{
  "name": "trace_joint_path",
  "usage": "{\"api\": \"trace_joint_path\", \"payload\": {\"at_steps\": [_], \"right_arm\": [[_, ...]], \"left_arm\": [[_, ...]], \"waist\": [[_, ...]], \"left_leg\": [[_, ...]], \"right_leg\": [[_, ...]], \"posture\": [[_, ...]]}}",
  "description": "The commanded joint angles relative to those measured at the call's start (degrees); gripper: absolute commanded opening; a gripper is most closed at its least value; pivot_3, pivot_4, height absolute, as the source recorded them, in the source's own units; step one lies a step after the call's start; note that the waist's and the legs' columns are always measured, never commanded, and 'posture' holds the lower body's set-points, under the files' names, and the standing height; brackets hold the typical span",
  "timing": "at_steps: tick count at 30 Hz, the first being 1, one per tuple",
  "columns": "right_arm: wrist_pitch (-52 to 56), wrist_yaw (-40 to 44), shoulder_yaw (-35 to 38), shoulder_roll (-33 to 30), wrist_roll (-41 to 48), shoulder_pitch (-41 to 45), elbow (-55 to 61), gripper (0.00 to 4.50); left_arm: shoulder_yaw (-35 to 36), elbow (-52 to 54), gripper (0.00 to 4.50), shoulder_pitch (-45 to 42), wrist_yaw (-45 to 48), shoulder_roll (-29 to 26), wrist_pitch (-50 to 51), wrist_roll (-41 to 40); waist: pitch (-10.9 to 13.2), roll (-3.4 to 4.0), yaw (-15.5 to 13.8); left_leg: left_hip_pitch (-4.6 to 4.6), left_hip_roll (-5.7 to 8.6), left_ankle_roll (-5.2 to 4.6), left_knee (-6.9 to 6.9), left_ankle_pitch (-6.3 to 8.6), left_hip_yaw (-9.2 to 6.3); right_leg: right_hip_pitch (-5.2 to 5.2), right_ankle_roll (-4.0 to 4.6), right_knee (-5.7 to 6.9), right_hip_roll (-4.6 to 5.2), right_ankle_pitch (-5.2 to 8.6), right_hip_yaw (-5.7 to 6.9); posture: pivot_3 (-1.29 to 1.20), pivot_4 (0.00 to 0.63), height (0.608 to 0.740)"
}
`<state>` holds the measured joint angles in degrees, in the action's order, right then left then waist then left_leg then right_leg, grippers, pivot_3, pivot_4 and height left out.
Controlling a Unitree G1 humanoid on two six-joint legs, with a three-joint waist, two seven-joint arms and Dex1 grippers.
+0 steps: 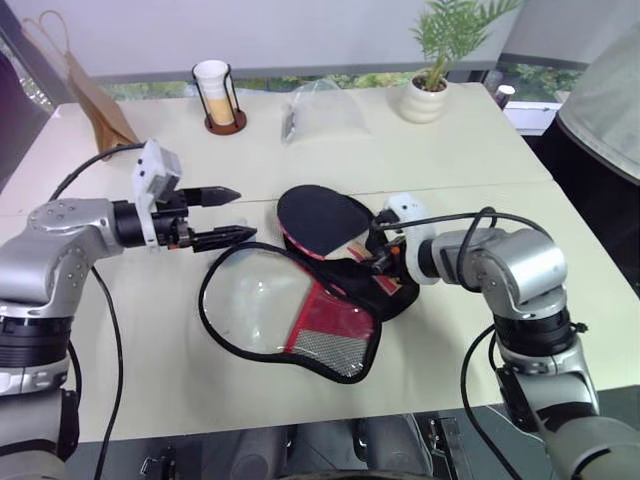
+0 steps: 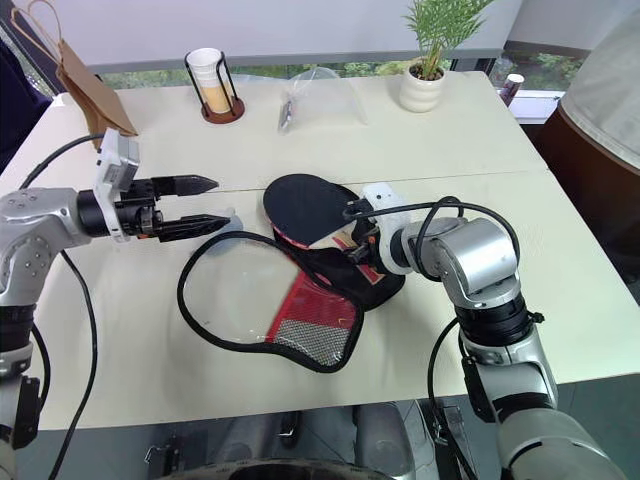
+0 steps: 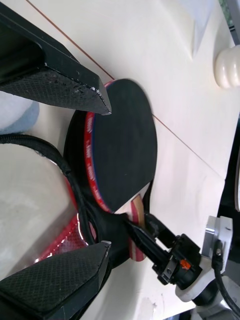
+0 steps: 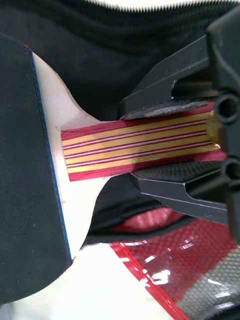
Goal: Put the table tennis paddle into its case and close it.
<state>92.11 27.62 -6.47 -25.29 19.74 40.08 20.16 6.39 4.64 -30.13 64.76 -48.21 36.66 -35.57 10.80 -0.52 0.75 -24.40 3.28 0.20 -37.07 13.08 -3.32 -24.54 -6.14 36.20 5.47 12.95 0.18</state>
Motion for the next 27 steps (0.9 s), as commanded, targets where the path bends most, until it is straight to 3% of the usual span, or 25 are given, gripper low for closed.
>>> {"api": "trace_joint_path", "payload": {"at_steps": [1,12,20,27], "right_arm": [[0.4,-3.0,2.8,-0.2,1.8,0.4,1.7,0.83],[0.4,-6.0,1.0,-4.4,10.2,-3.5,5.8,0.83],[0.4,-8.7,-0.1,-5.5,10.9,-3.2,5.2,0.83],[0.4,-9.1,-1.1,-4.7,11.1,-2.2,5.3,4.32]], "left_arm": [[1.6,1.3,4.19,-0.3,0.1,-0.4,-0.8,-0.4],[1.4,0.9,4.19,-0.5,0.3,-0.4,-1.1,-0.2],[1.4,1.0,4.19,-0.8,0.1,-0.3,-0.9,-0.2],[1.6,1.5,4.19,-0.3,-0.3,-0.3,-0.7,-0.4]], "waist": [[0.0,0.00,0.0],[0.0,0.00,0.1],[0.0,0.00,0.1],[0.0,0.00,0.1]], "left_leg": [[0.00,0.00,0.00,0.00,0.00,0.00],[0.01,-0.04,-0.02,-0.01,0.00,0.01],[0.02,-0.07,-0.02,-0.01,0.00,0.02],[0.02,-0.07,-0.02,-0.01,0.00,0.01]], "right_leg": [[0.00,0.00,0.00,-0.01,0.00,0.00],[0.01,0.00,0.01,-0.06,0.00,0.00],[0.02,0.00,0.01,-0.09,0.00,0.00],[0.02,0.00,0.01,-0.09,0.00,0.00]], "posture": [[0.00,0.150,0.740],[0.00,0.150,0.740],[0.00,0.150,0.740],[0.00,0.150,0.740]]}}
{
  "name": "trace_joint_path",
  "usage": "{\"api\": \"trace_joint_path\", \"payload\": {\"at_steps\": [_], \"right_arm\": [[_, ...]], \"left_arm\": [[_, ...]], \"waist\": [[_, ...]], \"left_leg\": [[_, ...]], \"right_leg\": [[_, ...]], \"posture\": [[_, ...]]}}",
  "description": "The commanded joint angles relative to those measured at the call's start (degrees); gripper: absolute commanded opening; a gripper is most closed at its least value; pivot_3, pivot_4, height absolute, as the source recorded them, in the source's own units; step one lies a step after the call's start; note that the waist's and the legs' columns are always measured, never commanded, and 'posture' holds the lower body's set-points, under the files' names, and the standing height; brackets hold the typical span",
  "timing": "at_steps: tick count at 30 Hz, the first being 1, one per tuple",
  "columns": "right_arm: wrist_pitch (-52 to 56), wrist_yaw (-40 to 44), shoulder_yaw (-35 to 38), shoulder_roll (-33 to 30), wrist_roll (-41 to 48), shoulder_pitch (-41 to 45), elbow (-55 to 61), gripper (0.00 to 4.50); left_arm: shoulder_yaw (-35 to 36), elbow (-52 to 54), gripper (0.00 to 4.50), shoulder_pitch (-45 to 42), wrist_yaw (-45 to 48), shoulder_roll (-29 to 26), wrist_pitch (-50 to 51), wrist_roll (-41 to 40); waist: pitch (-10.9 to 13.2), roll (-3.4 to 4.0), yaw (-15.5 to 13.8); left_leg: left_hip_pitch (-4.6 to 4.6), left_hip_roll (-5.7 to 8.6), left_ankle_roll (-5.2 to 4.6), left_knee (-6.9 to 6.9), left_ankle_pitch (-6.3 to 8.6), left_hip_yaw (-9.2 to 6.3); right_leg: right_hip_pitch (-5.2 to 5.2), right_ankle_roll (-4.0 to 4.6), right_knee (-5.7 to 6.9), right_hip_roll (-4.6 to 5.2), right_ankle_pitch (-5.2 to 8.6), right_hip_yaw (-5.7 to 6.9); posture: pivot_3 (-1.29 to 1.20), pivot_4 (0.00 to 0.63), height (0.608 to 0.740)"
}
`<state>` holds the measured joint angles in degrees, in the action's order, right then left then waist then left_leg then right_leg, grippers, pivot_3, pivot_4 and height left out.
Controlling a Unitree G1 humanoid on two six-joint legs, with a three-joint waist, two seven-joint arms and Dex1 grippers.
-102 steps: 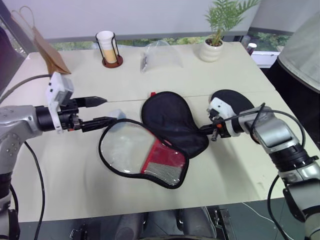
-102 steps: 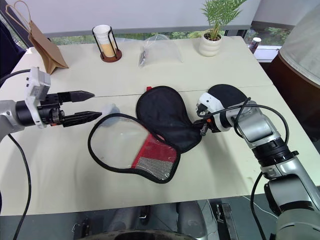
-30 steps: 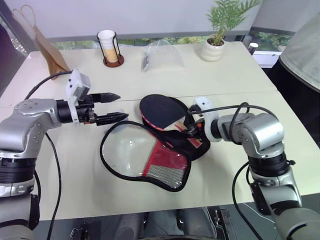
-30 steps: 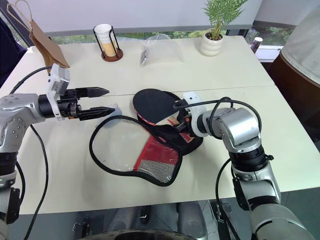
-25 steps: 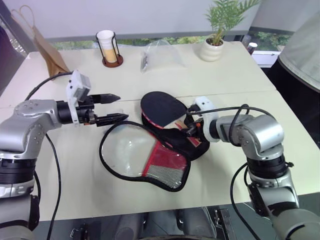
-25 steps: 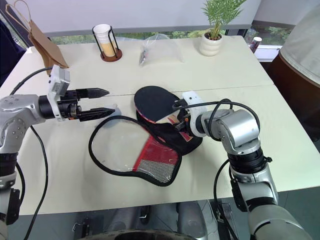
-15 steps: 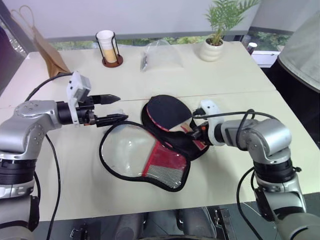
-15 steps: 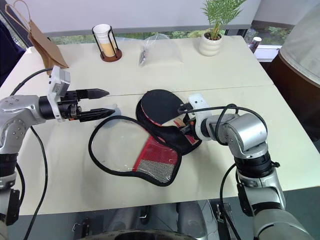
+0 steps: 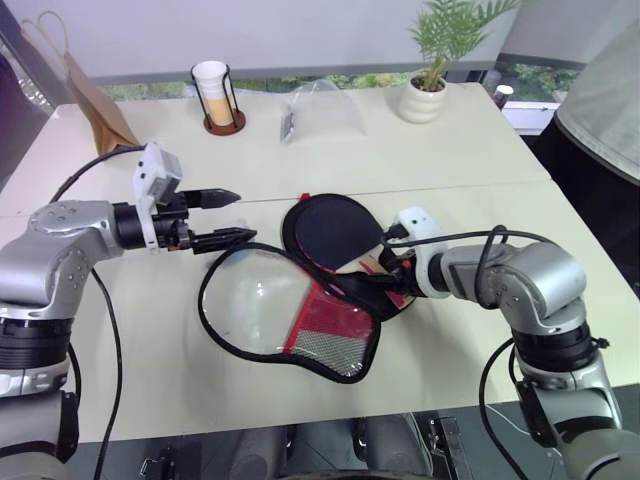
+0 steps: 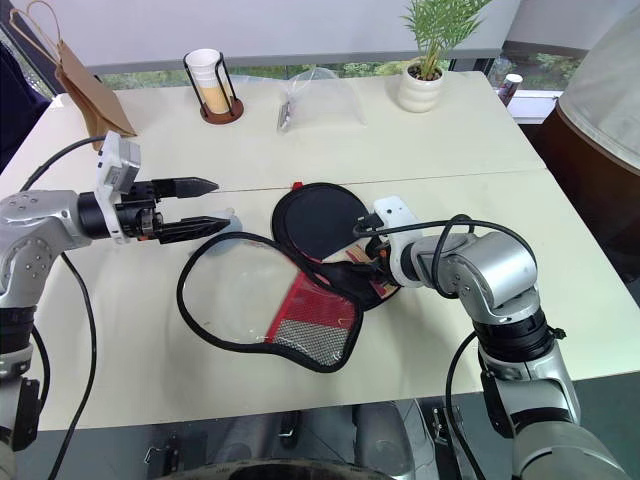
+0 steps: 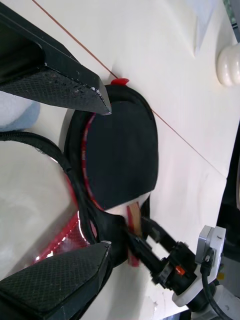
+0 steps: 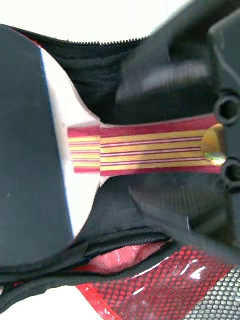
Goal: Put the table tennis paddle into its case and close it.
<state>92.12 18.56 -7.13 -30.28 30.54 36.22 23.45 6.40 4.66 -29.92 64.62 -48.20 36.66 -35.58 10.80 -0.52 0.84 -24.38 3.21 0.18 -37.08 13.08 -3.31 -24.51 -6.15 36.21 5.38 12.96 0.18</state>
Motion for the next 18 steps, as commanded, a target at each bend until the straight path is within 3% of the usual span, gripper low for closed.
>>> {"api": "trace_joint_path", "payload": {"at_steps": [1,5,9,13,18], "right_arm": [[0.4,0.4,-0.8,0.1,0.4,2.1,2.2,4.43],[-3.9,8.4,0.5,-4.5,4.9,4.3,5.6,4.43],[-14.0,19.4,3.4,-13.1,7.6,3.9,6.7,4.43],[-26.2,27.3,3.4,-20.5,4.9,1.0,4.1,4.43],[-33.6,30.2,3.3,-21.7,2.5,0.8,-0.1,4.43]], "left_arm": [[1.6,1.5,4.19,-0.4,-0.2,-0.4,-0.7,-0.4],[2.1,1.5,4.19,2.0,1.7,-2.8,-0.6,0.0],[2.8,-0.4,4.19,6.2,6.4,-8.6,-3.6,2.5],[4.4,-4.9,4.19,11.4,11.5,-14.2,-10.7,6.3],[6.9,-15.7,4.19,14.4,13.5,-15.9,-26.0,12.5]], "waist": [[0.0,0.00,0.0],[0.0,0.00,0.0],[0.0,0.01,0.1],[0.0,0.01,0.1],[0.0,0.01,-0.1]], "left_leg": [[0.00,0.00,0.00,0.00,0.00,0.00],[0.00,0.00,0.00,0.01,0.00,0.00],[0.01,-0.04,-0.10,0.02,0.06,0.01],[0.02,-0.07,-0.10,0.03,0.07,0.05],[0.03,-0.09,-0.10,0.03,0.07,0.11]], "right_leg": [[0.00,0.00,0.00,0.00,0.00,0.00],[0.00,0.00,0.00,0.00,0.00,0.00],[0.01,0.00,-0.06,-0.04,0.02,0.01],[0.03,0.04,-0.13,-0.03,0.05,0.02],[0.01,0.20,-0.14,0.08,0.13,0.01]], "posture": [[0.00,0.150,0.740],[0.00,0.150,0.740],[0.00,0.150,0.740],[0.00,0.150,0.740],[0.00,0.150,0.740]]}}
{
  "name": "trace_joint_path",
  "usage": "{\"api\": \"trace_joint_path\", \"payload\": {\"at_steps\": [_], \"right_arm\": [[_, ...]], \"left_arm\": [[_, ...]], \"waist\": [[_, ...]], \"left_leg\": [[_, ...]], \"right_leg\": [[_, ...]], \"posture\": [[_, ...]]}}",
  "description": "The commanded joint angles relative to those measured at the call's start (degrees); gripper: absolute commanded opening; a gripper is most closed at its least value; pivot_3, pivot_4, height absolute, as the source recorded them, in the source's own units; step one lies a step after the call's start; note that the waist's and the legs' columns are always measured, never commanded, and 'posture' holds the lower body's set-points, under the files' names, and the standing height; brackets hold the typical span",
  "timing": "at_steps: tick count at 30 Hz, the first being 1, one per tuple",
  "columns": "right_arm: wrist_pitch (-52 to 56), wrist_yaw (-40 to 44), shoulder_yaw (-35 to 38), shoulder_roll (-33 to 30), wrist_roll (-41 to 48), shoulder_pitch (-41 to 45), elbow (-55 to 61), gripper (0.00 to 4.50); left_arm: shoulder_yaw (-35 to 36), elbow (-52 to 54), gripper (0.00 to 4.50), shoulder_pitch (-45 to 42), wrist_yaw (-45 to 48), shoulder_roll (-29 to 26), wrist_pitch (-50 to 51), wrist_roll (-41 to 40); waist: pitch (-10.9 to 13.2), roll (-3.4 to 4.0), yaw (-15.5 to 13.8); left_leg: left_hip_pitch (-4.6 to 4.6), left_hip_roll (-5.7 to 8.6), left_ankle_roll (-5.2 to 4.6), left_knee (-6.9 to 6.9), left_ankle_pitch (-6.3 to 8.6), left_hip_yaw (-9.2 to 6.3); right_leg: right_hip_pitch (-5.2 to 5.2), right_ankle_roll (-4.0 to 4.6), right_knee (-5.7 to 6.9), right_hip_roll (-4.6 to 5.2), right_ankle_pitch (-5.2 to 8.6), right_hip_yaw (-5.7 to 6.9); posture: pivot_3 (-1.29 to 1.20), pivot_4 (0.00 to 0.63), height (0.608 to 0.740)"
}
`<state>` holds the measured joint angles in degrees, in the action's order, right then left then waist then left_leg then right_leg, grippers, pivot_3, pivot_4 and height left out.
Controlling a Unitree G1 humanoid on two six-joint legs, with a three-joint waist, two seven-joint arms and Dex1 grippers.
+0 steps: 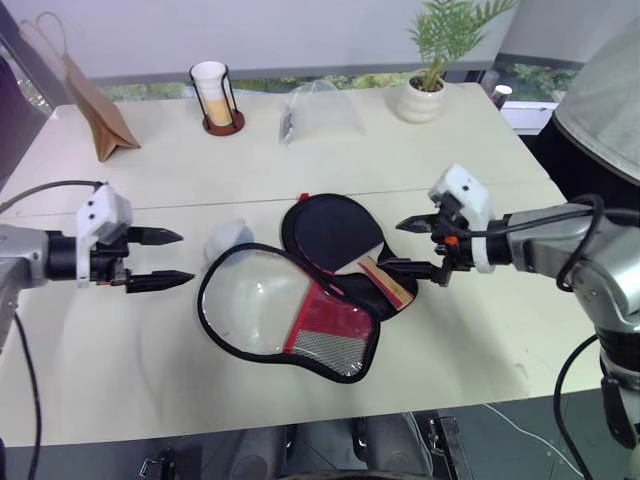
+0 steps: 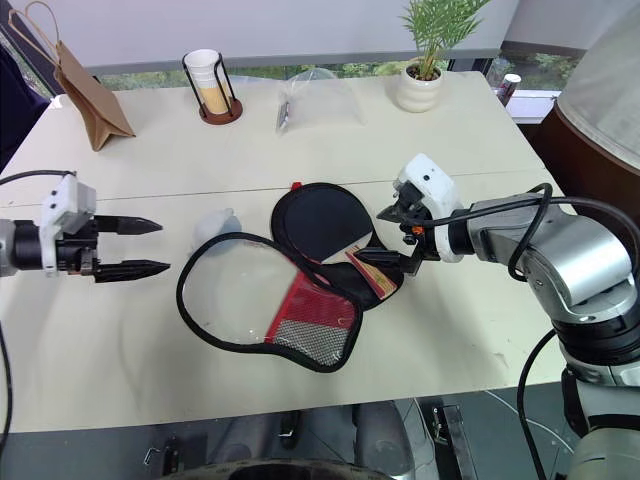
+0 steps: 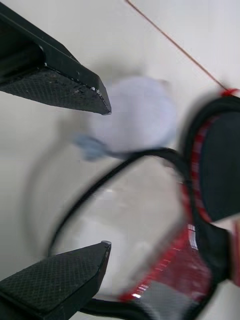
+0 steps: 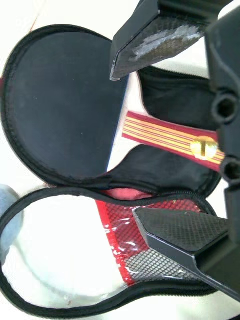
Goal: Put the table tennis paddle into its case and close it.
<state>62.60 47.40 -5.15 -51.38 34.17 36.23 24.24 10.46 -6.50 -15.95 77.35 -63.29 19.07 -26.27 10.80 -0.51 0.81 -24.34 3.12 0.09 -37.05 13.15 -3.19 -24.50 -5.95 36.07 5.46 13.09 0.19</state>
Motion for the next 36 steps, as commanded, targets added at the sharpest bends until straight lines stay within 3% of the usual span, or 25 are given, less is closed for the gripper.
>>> {"api": "trace_joint_path", "payload": {"at_steps": [1,6,13,22,29,36], "right_arm": [[-4.9,1.7,1.2,-0.5,-1.5,1.0,-1.5,4.43],[-8.2,2.9,0.4,-0.3,-3.4,2.1,-3.7,4.43],[-9.8,4.2,1.5,-1.3,-4.7,2.6,-5.1,4.43],[-9.6,4.7,3.7,-3.2,-4.7,2.3,-4.6,4.43],[-8.1,3.8,6.0,-4.4,-4.0,1.2,-3.1,4.43],[-6.1,1.9,11.6,-5.7,-3.2,6.8,-7.9,4.43]], "left_arm": [[2.9,-6.4,4.19,0.6,0.9,-0.3,-11.7,4.2],[1.2,-12.3,4.19,2.0,0.9,3.3,-25.0,8.0],[-2.4,-5.6,4.19,6.1,-1.0,12.1,-27.6,7.7],[-7.5,4.5,4.19,7.7,-2.1,18.7,-20.7,4.7],[-7.6,9.7,4.19,1.9,-6.1,23.5,-6.6,-3.5],[-10.1,9.8,4.19,-6.9,-10.5,30.6,2.7,-7.2]], "waist": [[0.0,0.00,0.0],[0.0,0.01,-0.2],[0.0,0.00,-0.3],[0.0,0.01,-0.2],[0.0,0.01,-0.4],[0.0,0.01,-0.3]], "left_leg": [[0.00,0.00,0.00,0.00,0.00,0.00],[-0.05,0.02,0.03,0.02,0.02,0.02],[-0.09,0.02,0.02,0.03,0.03,0.02],[-0.08,0.02,0.02,0.02,0.03,0.02],[-0.08,0.03,0.01,-0.05,0.02,-0.02],[-0.06,0.05,0.00,-0.07,0.01,0.00]], "right_leg": [[-0.01,0.00,0.00,0.06,0.00,0.00],[-0.03,0.00,-0.06,0.21,-0.01,-0.02],[-0.05,0.01,-0.07,0.32,-0.01,-0.08],[-0.05,0.02,-0.06,0.32,-0.02,-0.08],[0.00,-0.03,-0.04,0.22,-0.04,-0.01],[0.03,-0.19,-0.02,0.07,-0.13,0.00]], "posture": [[0.00,0.150,0.740],[0.00,0.150,0.740],[0.00,0.150,0.740],[0.00,0.150,0.740],[0.00,0.150,0.740],[0.00,0.150,0.740]]}}
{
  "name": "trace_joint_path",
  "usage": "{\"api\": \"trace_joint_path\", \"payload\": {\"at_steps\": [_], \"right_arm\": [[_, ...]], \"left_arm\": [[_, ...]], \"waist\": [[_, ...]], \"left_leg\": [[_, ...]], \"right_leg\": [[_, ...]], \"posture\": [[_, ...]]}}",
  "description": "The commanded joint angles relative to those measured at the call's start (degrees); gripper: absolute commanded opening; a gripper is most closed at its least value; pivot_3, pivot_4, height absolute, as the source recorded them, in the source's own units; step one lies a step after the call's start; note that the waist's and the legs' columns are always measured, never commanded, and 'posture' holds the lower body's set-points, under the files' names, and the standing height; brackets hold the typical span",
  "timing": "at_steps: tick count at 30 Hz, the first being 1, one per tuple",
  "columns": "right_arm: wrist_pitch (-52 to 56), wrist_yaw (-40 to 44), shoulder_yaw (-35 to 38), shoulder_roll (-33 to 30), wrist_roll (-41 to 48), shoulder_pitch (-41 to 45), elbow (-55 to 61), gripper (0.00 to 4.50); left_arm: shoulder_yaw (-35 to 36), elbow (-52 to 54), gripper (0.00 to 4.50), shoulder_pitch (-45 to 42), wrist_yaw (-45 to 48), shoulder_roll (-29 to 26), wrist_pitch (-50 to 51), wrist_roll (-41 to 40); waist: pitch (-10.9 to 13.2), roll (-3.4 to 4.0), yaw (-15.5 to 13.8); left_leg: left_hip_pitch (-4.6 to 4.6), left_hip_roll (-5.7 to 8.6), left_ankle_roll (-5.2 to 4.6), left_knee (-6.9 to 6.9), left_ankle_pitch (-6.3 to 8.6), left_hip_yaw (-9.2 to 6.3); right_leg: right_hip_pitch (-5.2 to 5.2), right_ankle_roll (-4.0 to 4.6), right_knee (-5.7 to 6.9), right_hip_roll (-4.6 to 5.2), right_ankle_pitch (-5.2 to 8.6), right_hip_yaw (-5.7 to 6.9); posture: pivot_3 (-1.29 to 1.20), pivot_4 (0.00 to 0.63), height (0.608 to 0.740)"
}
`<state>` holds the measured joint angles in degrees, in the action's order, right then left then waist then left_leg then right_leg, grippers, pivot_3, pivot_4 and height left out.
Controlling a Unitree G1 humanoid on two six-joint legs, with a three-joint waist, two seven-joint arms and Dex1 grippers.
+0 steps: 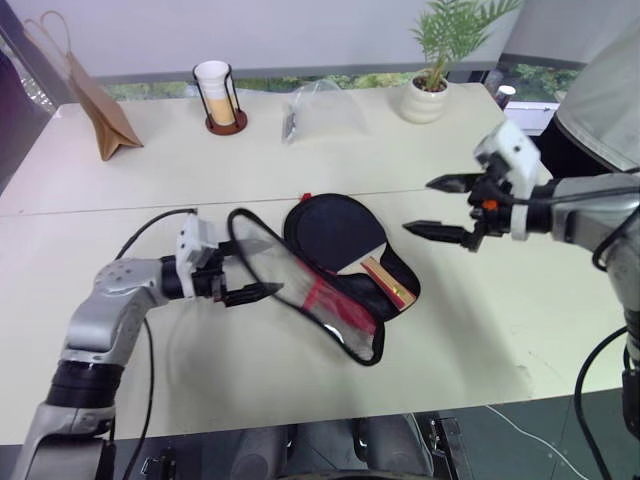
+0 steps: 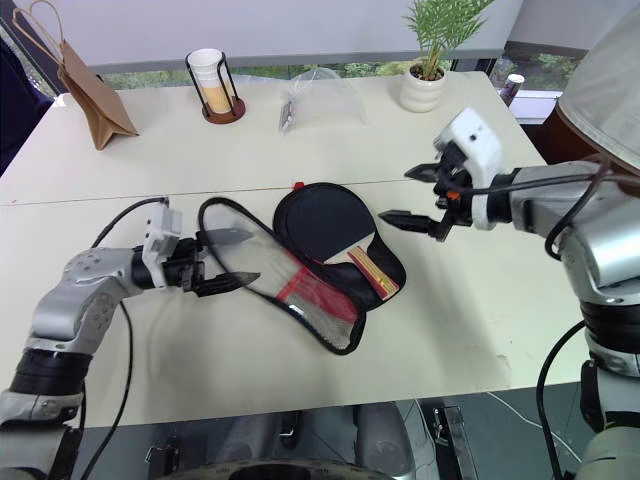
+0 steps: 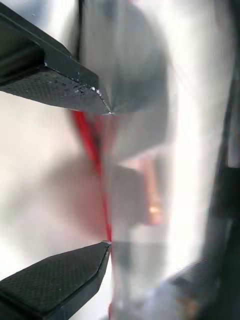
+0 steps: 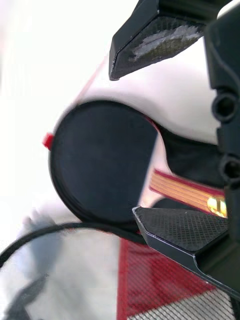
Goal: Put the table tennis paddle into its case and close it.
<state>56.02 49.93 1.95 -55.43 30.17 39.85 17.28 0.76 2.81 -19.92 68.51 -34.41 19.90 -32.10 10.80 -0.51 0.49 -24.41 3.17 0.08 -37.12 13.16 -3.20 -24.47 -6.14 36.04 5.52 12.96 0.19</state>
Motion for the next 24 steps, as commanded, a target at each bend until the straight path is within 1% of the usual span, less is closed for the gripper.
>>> {"api": "trace_joint_path", "payload": {"at_steps": [1,3,6,9,13,16,20,24], "right_arm": [[0.9,-1.0,5.4,-1.8,0.9,4.1,-1.8,4.43],[1.1,-1.6,6.5,-2.4,0.7,5.0,-2.6,4.43],[1.4,-2.8,7.3,-2.5,0.5,4.8,-2.5,4.43],[2.1,-3.8,7.3,-2.2,0.6,3.3,-1.7,4.43],[3.0,-4.3,5.7,-1.8,0.7,-0.3,0.0,4.43],[4.9,-3.9,4.9,-0.4,2.3,-2.5,0.1,4.43],[8.0,-1.2,3.1,0.9,5.2,-4.0,-1.8,4.43],[9.5,3.3,-1.6,1.9,5.2,-2.7,-11.4,4.43]], "left_arm": [[-0.8,-1.0,4.19,-5.1,-3.3,3.8,2.6,-1.1],[-1.9,-3.9,4.19,-9.0,-4.9,6.9,3.4,-0.3],[-4.4,-8.6,4.19,-12.9,-6.7,10.3,2.0,3.5],[-8.5,-15.8,4.19,-16.1,-8.7,13.5,-1.8,9.9],[-13.8,-22.3,4.19,-17.9,-9.0,15.0,-6.6,17.3],[-15.2,-24.3,4.19,-18.4,-8.2,14.8,-8.5,19.9],[-12.9,-24.2,4.19,-19.6,-7.6,14.8,-7.5,18.5],[-7.2,-20.1,4.19,-22.4,-7.5,14.2,-2.3,12.7]], "waist": [[0.0,0.00,0.0],[0.0,-0.01,-0.4],[0.0,-0.02,-0.8],[0.0,-0.02,-0.8],[0.0,-0.02,-0.9],[0.0,-0.02,-0.9],[0.0,-0.02,-1.1],[0.0,-0.04,-1.1]], "left_leg": [[0.00,0.00,0.00,0.00,0.00,0.00],[0.01,0.01,-0.01,-0.01,0.00,0.00],[0.02,0.03,-0.01,-0.06,-0.01,0.03],[0.03,0.03,-0.03,-0.06,0.00,0.07],[0.03,0.03,-0.04,-0.06,0.00,0.08],[0.02,0.03,-0.05,-0.05,0.00,0.07],[0.02,0.02,-0.05,-0.06,0.00,0.05],[0.01,0.02,-0.04,-0.11,0.00,0.04]], "right_leg": [[0.00,0.00,0.00,-0.02,0.00,0.00],[0.03,-0.01,0.00,-0.02,0.00,0.02],[0.06,-0.02,0.00,-0.03,-0.01,0.02],[0.06,-0.03,0.02,-0.04,-0.01,0.01],[0.06,-0.03,0.01,-0.04,-0.01,0.00],[0.03,-0.03,0.02,-0.04,-0.01,0.00],[0.03,-0.02,0.04,-0.03,-0.01,0.00],[0.06,-0.02,0.02,-0.02,-0.01,0.00]], "posture": [[0.00,0.150,0.740],[0.00,0.150,0.740],[0.00,0.150,0.740],[0.00,0.150,0.740],[0.00,0.150,0.740],[0.00,0.150,0.740],[0.00,0.150,0.740],[0.00,0.150,0.740]]}}
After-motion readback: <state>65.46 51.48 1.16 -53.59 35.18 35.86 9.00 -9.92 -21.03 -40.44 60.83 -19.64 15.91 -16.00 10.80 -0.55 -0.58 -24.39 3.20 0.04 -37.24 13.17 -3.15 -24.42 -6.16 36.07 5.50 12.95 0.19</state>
